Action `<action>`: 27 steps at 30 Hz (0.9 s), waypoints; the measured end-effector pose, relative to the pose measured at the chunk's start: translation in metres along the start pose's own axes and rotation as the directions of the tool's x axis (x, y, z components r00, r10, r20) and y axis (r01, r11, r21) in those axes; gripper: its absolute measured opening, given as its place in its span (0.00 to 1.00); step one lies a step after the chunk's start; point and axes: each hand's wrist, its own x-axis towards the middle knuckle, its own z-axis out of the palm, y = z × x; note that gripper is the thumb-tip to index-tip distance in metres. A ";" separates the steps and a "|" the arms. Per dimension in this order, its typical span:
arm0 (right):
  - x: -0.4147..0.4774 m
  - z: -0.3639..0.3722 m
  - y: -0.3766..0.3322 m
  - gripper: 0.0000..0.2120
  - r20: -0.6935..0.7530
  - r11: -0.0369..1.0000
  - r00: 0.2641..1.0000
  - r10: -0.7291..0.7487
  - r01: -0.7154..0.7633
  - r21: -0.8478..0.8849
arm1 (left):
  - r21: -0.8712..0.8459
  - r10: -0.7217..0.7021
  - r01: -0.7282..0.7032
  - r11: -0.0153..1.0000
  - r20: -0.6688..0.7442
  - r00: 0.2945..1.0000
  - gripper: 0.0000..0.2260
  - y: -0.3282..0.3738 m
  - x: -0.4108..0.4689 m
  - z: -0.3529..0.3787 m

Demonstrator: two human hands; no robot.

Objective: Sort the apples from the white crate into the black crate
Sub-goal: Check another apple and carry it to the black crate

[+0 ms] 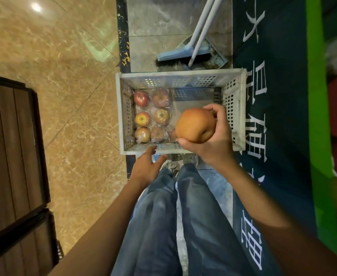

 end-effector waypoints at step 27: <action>-0.014 0.014 -0.039 0.23 0.278 0.364 0.776 0.566 -0.538 0.760 | -0.019 0.016 -0.016 1.000 -0.009 1.000 0.24 -0.011 0.007 -0.006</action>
